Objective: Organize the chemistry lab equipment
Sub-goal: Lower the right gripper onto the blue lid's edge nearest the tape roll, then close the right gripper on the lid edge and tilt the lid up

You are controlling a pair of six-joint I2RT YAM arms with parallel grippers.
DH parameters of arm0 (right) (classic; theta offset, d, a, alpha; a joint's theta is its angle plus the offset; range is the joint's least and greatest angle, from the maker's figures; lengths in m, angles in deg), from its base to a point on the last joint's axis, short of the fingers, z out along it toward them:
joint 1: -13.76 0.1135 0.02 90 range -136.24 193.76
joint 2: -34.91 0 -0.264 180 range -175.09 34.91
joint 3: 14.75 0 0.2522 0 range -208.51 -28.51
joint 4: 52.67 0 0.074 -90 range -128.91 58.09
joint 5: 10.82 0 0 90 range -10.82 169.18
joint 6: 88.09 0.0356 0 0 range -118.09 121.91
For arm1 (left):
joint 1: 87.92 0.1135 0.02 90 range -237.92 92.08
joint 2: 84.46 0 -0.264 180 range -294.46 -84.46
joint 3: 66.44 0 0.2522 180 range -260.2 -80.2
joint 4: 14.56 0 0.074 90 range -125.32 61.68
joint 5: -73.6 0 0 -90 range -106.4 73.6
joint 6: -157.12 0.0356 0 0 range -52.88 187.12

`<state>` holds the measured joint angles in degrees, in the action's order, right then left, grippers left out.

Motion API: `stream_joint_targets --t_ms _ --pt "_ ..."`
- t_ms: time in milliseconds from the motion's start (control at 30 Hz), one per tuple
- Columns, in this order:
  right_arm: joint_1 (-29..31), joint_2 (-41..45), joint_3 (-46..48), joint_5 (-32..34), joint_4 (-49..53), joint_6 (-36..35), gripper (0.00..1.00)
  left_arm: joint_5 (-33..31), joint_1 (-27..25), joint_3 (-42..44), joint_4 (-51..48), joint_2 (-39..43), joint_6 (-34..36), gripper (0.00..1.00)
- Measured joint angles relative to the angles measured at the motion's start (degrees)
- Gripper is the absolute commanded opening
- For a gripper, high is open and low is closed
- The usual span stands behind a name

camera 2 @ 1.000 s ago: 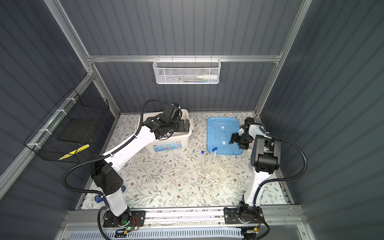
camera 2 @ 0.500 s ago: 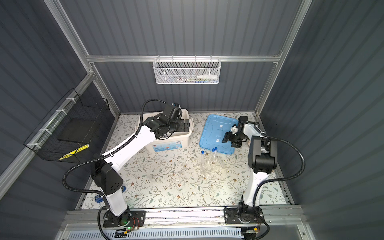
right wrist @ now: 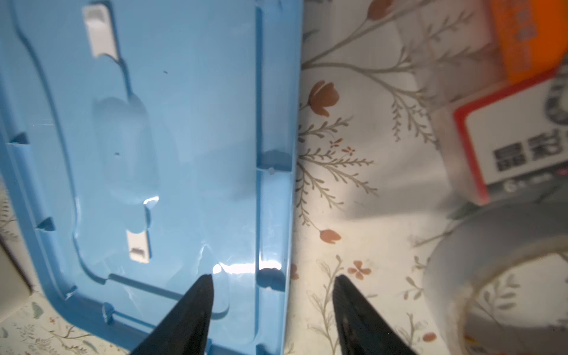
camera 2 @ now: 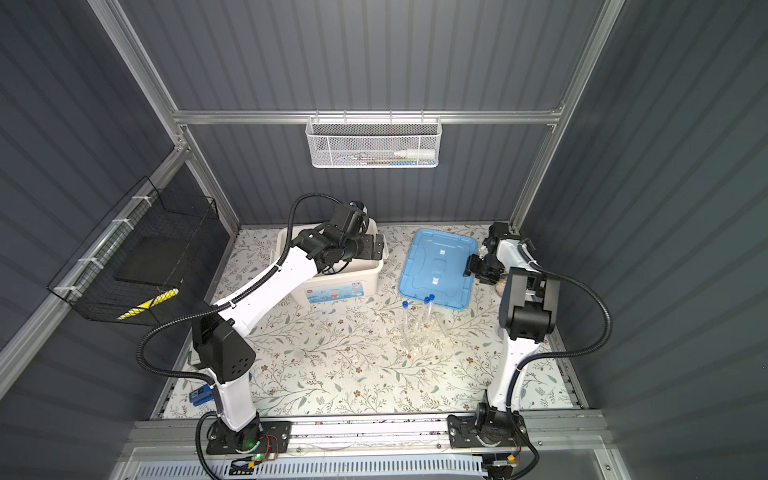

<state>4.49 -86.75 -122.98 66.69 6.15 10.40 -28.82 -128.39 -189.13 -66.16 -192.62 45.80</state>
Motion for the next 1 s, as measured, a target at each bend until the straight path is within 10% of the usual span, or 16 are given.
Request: stream_joint_targets --t_ms 633,1000 --pt "1.1 -4.5 -3.4 3.7 3.0 -1.3 0.02 0.7 2.0 0.6 1.0 0.2 0.2 1.00" --pt "-0.3 3.6 -0.3 -2.9 1.6 1.6 0.00 3.2 3.1 0.7 1.5 0.2 0.1 1.00"
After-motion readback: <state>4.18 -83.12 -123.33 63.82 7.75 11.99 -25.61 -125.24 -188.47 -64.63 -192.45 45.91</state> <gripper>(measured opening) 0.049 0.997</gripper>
